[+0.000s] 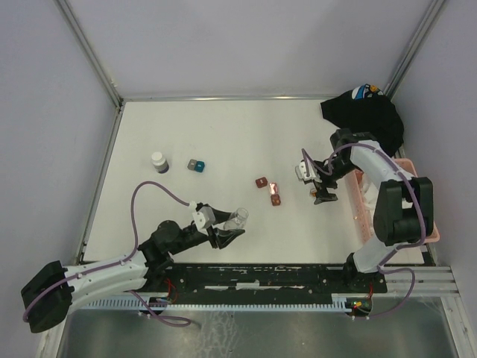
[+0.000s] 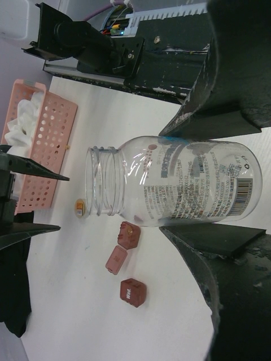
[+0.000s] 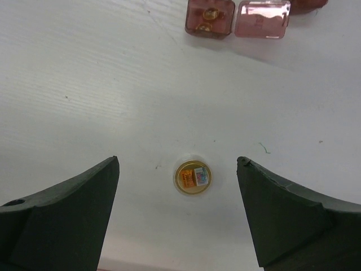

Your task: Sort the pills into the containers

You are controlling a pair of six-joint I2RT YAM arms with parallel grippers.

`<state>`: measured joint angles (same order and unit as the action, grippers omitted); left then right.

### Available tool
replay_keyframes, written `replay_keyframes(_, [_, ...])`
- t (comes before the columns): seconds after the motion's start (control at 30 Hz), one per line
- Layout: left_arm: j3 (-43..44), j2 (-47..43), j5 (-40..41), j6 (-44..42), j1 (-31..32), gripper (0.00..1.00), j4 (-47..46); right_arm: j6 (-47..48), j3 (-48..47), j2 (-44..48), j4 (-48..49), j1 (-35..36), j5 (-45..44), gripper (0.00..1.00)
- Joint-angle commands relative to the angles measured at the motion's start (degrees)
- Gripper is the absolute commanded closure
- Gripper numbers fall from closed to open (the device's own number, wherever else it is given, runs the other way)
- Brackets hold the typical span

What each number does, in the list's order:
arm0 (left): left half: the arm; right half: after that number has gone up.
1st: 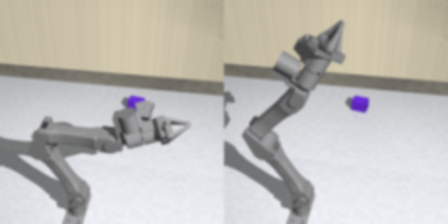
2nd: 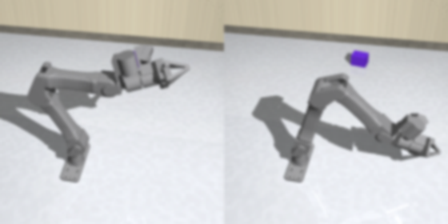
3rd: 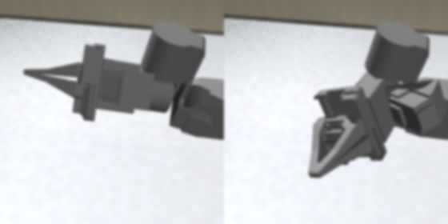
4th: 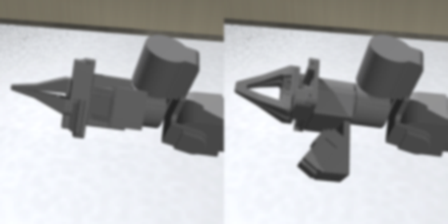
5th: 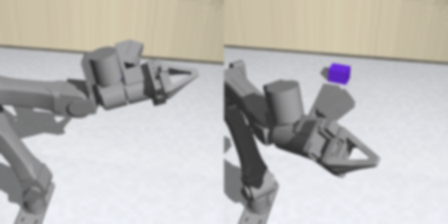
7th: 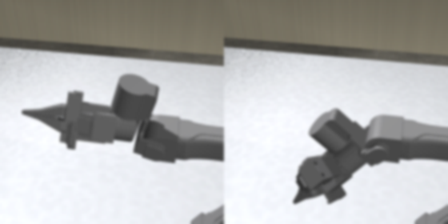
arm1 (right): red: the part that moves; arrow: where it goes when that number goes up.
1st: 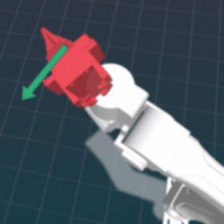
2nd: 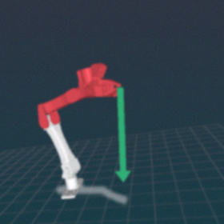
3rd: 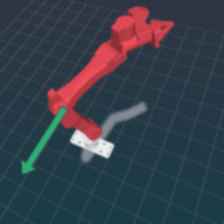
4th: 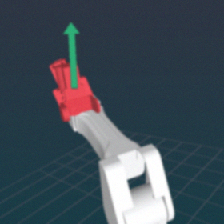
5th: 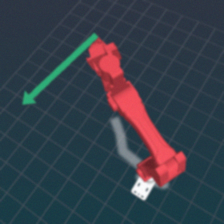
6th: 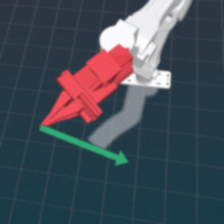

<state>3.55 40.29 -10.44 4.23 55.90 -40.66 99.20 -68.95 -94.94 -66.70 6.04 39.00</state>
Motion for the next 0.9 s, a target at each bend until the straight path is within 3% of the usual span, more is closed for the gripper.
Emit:
replay_keyframes(0.0, [-0.29, 0.95, 1.3, 0.8, 0.07, 0.97, -4.5, -5.8, -2.01, -2.7, 6.36, 1.63, -6.6, 0.08])
replay_keyframes(0.23, [0.18, 4.36, 0.97, 0.86, 0.02, 0.97, -5.41, -11.42, -0.22, -5.12, 12.47, 2.39, -13.64, 0.09])
replay_keyframes(0.6, [0.05, 4.33, 0.74, 1.22, 0.07, 0.97, -5.49, -11.43, 2.55, -8.13, 14.5, 3.18, -16.76, 0.17])
replay_keyframes(0.87, [-0.12, 3.38, 1.22, 1.29, 0.07, 0.97, -4.73, -11.97, 4.47, -8.34, 16.05, 3.44, -17.83, 0.29])
